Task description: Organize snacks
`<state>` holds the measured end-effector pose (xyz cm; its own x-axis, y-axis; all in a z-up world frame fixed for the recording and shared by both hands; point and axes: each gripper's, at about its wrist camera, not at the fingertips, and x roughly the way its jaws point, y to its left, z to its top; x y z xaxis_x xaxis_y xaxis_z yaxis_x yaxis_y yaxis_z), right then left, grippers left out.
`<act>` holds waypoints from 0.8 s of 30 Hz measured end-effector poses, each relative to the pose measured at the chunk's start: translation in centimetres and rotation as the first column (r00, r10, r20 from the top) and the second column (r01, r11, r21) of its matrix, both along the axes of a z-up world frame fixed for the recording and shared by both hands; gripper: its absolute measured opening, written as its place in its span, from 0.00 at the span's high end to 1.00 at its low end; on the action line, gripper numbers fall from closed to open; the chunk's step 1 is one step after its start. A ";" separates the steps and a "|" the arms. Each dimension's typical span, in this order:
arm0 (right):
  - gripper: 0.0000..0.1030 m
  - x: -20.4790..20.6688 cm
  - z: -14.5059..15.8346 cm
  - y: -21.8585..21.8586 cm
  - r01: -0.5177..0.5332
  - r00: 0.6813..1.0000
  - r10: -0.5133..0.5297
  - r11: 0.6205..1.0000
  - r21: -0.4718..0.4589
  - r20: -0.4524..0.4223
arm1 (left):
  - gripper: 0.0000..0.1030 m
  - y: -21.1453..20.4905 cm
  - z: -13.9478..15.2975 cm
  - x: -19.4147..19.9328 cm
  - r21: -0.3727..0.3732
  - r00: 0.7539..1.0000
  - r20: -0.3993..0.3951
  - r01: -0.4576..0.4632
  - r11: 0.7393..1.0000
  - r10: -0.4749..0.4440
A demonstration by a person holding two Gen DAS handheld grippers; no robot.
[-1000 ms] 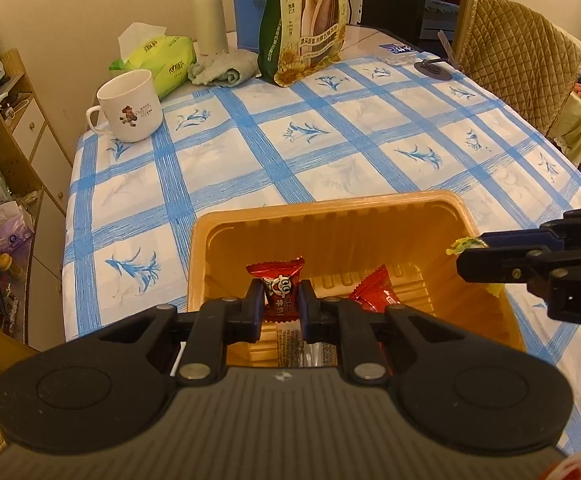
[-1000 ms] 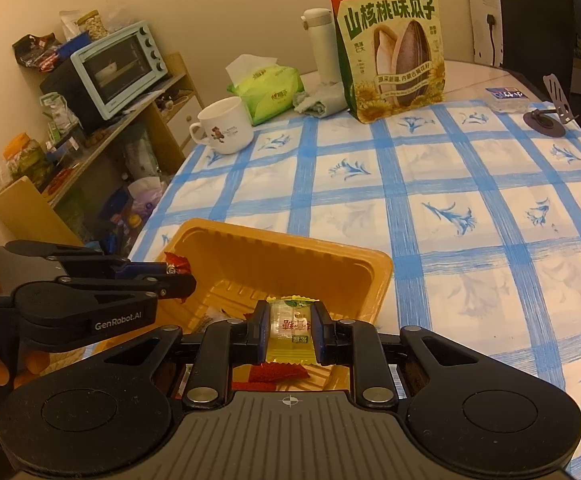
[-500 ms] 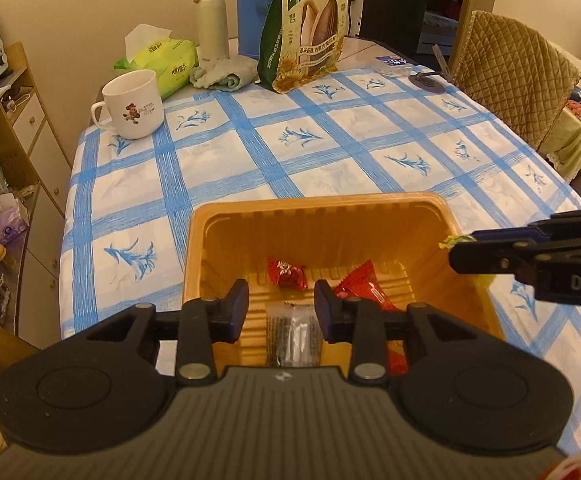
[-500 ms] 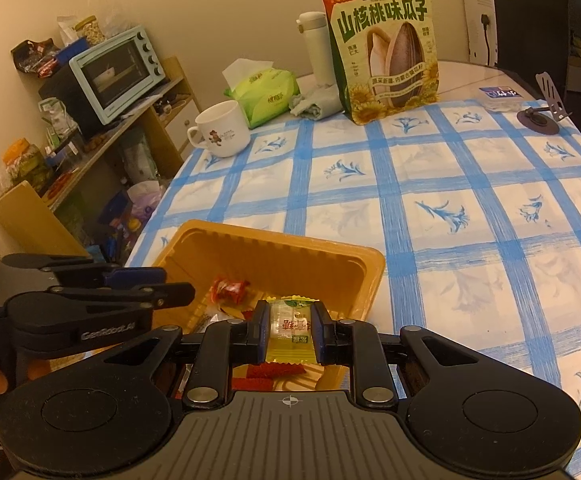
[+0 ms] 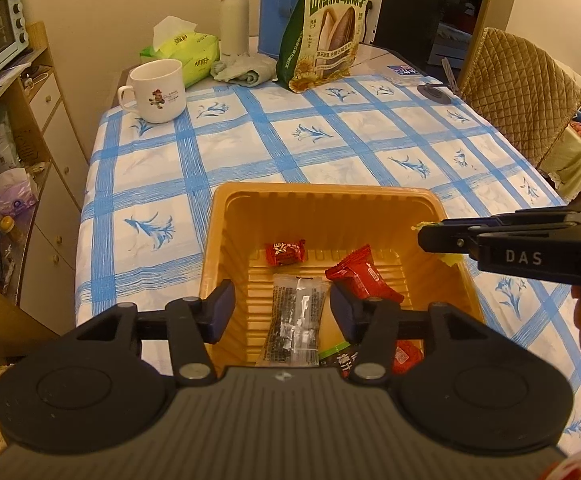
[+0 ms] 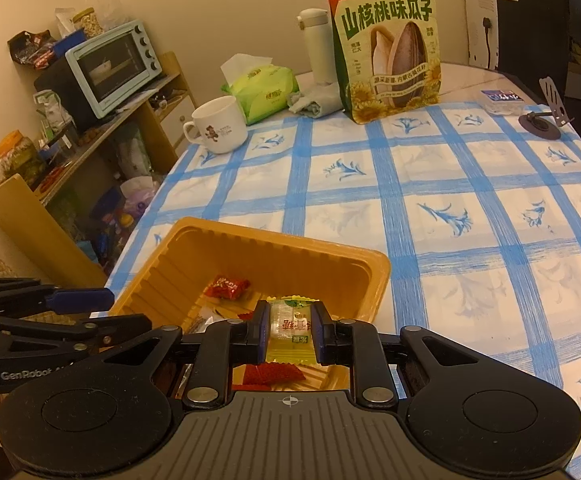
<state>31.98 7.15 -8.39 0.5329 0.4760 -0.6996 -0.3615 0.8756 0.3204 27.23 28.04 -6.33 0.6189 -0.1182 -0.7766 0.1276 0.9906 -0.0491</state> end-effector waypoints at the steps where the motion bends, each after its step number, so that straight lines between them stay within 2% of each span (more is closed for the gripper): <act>1: 0.78 0.1 0.0 0.2 0.002 1.000 -0.002 1.000 -0.003 0.002 | 0.51 0.1 0.1 -0.1 -0.001 1.000 0.003 -0.003 1.000 0.003; 6: 0.78 0.5 -0.1 0.8 0.009 1.000 -0.009 1.000 -0.022 0.016 | 0.49 0.4 0.5 -0.3 -0.004 1.000 0.011 -0.017 1.000 0.017; 10: 0.78 0.7 0.0 1.1 0.033 0.999 -0.032 0.999 -0.029 0.040 | 0.40 0.6 0.7 -0.6 -0.003 1.000 0.014 -0.022 1.000 0.022; 11: 0.74 0.8 0.0 1.1 0.035 0.999 -0.034 0.999 -0.030 0.037 | 0.39 0.6 0.8 -0.7 -0.005 1.000 0.014 -0.023 1.000 0.023; 12: 0.60 0.8 0.1 1.0 0.036 0.999 -0.035 0.999 -0.026 0.034 | 0.38 0.6 0.8 -0.9 -0.006 1.000 0.014 -0.025 1.000 0.025; 14: 0.42 0.3 0.4 0.4 0.056 0.997 -0.056 0.998 0.003 0.053 | 0.37 0.6 0.9 -1.3 -0.004 0.999 0.015 -0.028 1.000 0.029; 16: 0.40 -0.1 0.7 0.1 0.062 0.997 -0.063 0.998 0.016 0.050 | 0.34 0.6 1.0 -1.7 -0.004 0.999 0.015 -0.033 0.999 0.033; 19: 0.38 -0.9 1.1 -0.5 0.061 0.998 -0.062 0.998 0.035 0.025 | 0.33 0.6 1.2 -2.5 -0.008 0.999 0.013 -0.040 0.999 0.040; 24: 0.24 -3.4 2.1 -1.4 0.057 0.998 -0.058 0.997 0.049 0.026 | 0.33 0.5 1.7 -4.1 -0.019 0.999 0.009 -0.050 0.999 0.050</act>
